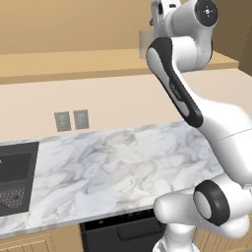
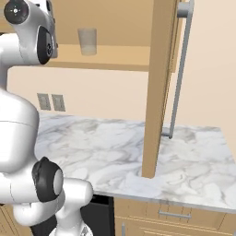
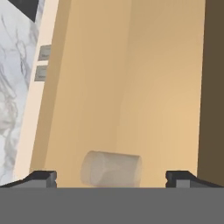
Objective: There is a bowl on the dining counter. Grab a lemon wedge from the fridge and place it in the bowl. Then get the liquor bottle and glass cup from the cabinet and place them next to the bowl.
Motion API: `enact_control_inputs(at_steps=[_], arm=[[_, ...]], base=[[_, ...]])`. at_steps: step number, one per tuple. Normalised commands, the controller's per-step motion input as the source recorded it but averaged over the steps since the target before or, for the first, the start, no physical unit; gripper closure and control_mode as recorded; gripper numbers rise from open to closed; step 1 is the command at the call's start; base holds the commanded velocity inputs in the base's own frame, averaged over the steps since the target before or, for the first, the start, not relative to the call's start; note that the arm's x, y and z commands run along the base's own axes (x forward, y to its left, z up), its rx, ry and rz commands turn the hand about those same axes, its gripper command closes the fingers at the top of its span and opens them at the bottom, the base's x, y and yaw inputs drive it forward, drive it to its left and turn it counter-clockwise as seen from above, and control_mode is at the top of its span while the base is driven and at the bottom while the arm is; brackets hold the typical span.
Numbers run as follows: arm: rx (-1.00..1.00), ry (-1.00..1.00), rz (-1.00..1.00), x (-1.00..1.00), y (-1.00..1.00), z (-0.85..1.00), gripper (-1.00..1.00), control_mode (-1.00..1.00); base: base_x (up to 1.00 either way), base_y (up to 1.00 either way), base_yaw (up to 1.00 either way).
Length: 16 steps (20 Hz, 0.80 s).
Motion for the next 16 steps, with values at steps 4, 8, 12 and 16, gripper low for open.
enact_control_inputs(at_steps=[4, 8, 12, 16], arm=[[0.0, 0.0, 0.0, 0.18, -0.02, -0.05, -1.0, -1.0], [0.0, 0.0, 0.0, 0.14, -0.11, -0.05, -1.0, -1.0], [0.0, 0.0, 0.0, 0.15, -0.17, -0.06, -1.0, -1.0], [0.0, 0.0, 0.0, 0.13, -0.13, -0.03, -1.0, -1.0]], base=[[0.0, 0.0, 0.0], [0.0, 0.0, 0.0], [0.0, 0.0, 0.0], [0.0, 0.0, 0.0]])
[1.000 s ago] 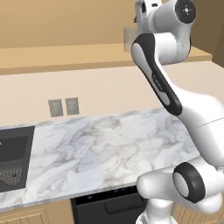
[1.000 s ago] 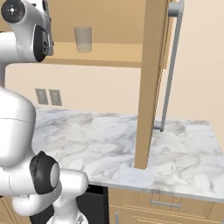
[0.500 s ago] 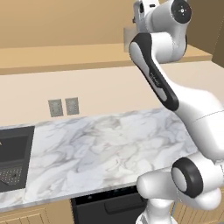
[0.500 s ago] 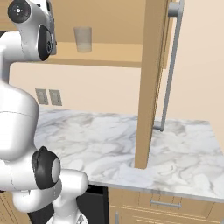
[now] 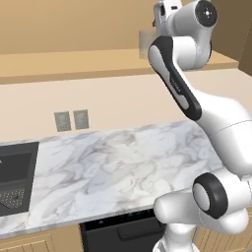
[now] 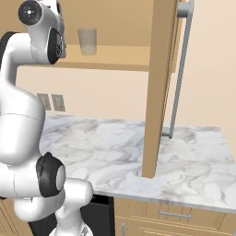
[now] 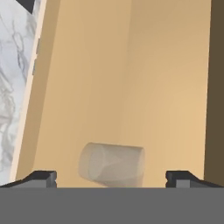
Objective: There is a bowl on the dining counter. Grab a lemon wedge from the fridge and place it in the bowl. Then get the liquor bottle and glass cup from the cabinet and place them next to the bowl.
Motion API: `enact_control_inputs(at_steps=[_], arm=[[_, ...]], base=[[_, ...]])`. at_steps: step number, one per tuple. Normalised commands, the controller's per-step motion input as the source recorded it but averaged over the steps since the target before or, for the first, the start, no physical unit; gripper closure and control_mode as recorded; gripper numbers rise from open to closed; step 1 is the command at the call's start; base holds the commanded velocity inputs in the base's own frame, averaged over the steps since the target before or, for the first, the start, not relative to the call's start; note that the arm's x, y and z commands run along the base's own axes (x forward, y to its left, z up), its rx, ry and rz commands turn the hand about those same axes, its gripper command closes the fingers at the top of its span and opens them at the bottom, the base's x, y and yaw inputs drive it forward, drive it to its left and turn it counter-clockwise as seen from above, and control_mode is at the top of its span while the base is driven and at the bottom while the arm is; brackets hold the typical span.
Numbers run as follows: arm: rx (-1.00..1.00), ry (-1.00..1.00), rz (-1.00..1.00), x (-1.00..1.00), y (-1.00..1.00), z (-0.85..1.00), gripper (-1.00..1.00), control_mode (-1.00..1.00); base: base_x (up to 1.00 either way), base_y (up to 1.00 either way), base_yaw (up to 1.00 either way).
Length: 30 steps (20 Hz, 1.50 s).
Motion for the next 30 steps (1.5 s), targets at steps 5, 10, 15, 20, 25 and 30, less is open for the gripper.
enact_control_inputs(at_steps=[5, 10, 15, 20, 25, 30], arm=[[0.0, 0.0, 0.0, 0.1, -0.02, -0.05, -1.0, -1.0], [0.0, 0.0, 0.0, 0.14, 0.0, -0.06, -1.0, -1.0], [0.0, 0.0, 0.0, 0.15, 0.0, -0.05, -1.0, -1.0], [0.0, 0.0, 0.0, 0.24, 0.0, -0.03, -1.0, -1.0], [0.0, 0.0, 0.0, 0.27, 0.0, -0.03, -1.0, -1.0], [0.0, 0.0, 0.0, 0.22, -0.02, -0.02, -1.0, -1.0]], base=[[0.0, 0.0, 0.0], [0.0, 0.0, 0.0], [0.0, 0.0, 0.0], [0.0, 0.0, 0.0], [0.0, 0.0, 0.0], [0.0, 0.0, 0.0]])
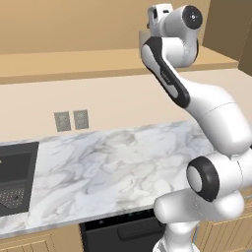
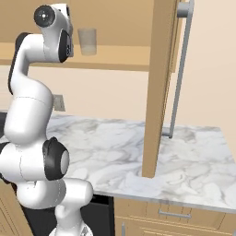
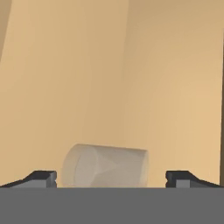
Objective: There is a bowl on the dining counter. Grab a lemon wedge from the fridge and place it in the bowl. Then get the liquor bottle and glass cup from the cabinet and place them next to the bowl.
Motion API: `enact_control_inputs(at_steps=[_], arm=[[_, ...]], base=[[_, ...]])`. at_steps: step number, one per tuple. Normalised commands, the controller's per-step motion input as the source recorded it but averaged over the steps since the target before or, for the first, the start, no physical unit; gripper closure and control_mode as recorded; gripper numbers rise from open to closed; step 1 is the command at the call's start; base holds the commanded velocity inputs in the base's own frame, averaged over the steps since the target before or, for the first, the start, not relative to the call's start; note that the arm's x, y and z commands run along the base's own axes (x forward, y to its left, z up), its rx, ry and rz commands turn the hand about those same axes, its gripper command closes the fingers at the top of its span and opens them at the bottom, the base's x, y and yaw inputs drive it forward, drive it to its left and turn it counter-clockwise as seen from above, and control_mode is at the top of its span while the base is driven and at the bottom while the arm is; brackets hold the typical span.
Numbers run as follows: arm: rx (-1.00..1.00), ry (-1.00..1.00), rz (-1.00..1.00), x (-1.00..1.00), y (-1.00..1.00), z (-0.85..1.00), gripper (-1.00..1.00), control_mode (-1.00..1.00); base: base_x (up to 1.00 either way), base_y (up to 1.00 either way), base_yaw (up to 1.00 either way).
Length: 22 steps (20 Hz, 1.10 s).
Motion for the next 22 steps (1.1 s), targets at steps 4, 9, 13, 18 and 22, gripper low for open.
enact_control_inputs(at_steps=[4, 9, 13, 18, 22], arm=[[0.0, 0.0, 0.0, 0.14, -0.06, -0.03, -1.0, -1.0], [0.0, 0.0, 0.0, 0.14, -0.07, -0.05, -1.0, -1.0], [0.0, 0.0, 0.0, 0.17, -0.07, -0.05, -1.0, -1.0], [0.0, 0.0, 0.0, 0.19, -0.05, -0.05, -1.0, -1.0], [0.0, 0.0, 0.0, 0.19, -0.04, -0.05, -1.0, -1.0]], base=[[0.0, 0.0, 0.0], [0.0, 0.0, 0.0], [0.0, 0.0, 0.0], [0.0, 0.0, 0.0], [0.0, 0.0, 0.0]])
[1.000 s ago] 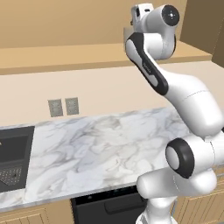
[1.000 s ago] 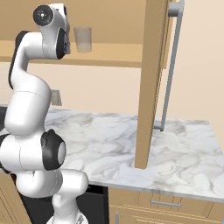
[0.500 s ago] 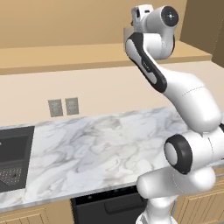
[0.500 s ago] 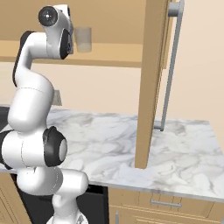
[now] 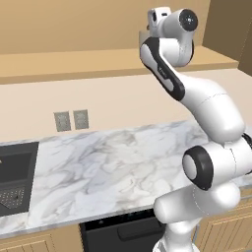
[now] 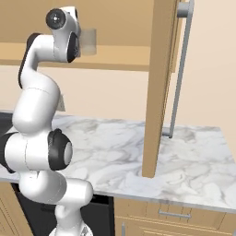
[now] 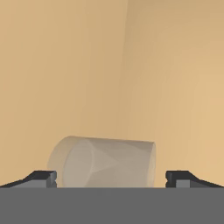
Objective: There is a bowl on the dining counter. Grab a lemon wedge from the fridge and place it in the bowl. Then get the liquor bottle and glass cup from the cabinet and place them next to the bowl.
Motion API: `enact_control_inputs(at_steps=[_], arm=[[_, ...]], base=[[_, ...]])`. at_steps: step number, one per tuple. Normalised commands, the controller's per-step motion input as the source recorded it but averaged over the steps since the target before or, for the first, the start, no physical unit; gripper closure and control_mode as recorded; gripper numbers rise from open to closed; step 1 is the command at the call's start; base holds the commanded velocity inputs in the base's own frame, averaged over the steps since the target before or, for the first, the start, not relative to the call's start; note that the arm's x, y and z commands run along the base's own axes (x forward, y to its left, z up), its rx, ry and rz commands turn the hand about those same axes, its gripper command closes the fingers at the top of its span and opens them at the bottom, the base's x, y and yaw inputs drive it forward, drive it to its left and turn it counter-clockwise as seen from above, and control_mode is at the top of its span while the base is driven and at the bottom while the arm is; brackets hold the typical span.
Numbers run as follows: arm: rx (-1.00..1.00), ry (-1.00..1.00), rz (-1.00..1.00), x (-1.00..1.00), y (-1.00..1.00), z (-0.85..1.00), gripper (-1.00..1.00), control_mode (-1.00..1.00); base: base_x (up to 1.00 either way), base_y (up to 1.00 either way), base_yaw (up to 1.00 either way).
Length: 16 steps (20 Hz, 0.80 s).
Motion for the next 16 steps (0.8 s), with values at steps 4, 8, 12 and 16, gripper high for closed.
enact_control_inputs(at_steps=[4, 8, 12, 16], arm=[[0.0, 0.0, 0.0, 0.21, -0.07, -0.03, -1.0, -1.0], [0.0, 0.0, 0.0, 0.25, -0.09, -0.01, -1.0, -1.0], [0.0, 0.0, 0.0, 0.26, -0.12, 0.0, -1.0, -1.0], [0.0, 0.0, 0.0, 0.27, -0.12, -0.01, -1.0, -1.0]], base=[[0.0, 0.0, 0.0], [0.0, 0.0, 0.0], [0.0, 0.0, 0.0], [0.0, 0.0, 0.0]])
